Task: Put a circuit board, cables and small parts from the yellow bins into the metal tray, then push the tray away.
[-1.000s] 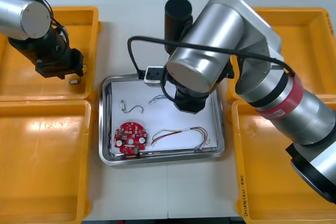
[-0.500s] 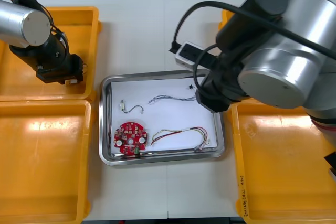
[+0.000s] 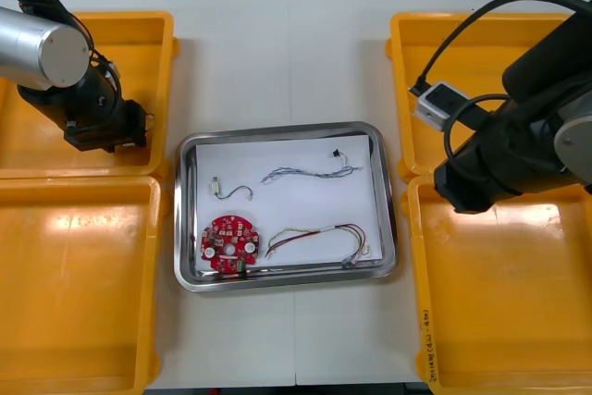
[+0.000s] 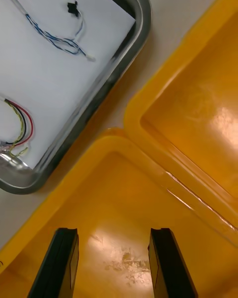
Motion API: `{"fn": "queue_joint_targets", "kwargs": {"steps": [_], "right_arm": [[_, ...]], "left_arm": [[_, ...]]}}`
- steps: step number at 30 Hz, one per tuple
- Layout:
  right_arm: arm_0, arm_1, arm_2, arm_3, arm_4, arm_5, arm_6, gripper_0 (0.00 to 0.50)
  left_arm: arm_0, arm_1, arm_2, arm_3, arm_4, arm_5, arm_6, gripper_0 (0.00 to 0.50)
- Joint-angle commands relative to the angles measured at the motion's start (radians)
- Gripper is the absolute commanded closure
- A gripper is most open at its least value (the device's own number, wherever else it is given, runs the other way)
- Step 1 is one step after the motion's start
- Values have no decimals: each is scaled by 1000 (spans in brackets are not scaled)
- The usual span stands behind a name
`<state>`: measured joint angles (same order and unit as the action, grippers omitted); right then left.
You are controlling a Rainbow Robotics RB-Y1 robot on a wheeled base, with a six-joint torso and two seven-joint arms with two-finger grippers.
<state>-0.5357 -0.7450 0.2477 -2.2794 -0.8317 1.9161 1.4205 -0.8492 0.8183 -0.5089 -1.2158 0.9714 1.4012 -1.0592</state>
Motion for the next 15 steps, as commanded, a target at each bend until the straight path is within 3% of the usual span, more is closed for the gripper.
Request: {"fn": "queue_joint_targets", "kwargs": {"steps": [1,15], "right_arm": [[59,-62,-67,-34,-7,4,-107,90],[226,-47,-220,-19,39,4,-173,88]], "left_arm": [[9,-13,-3,-5,-5,-11,-68,0],[18,-41,-3,-1,-28,-30,-73,0]]}}
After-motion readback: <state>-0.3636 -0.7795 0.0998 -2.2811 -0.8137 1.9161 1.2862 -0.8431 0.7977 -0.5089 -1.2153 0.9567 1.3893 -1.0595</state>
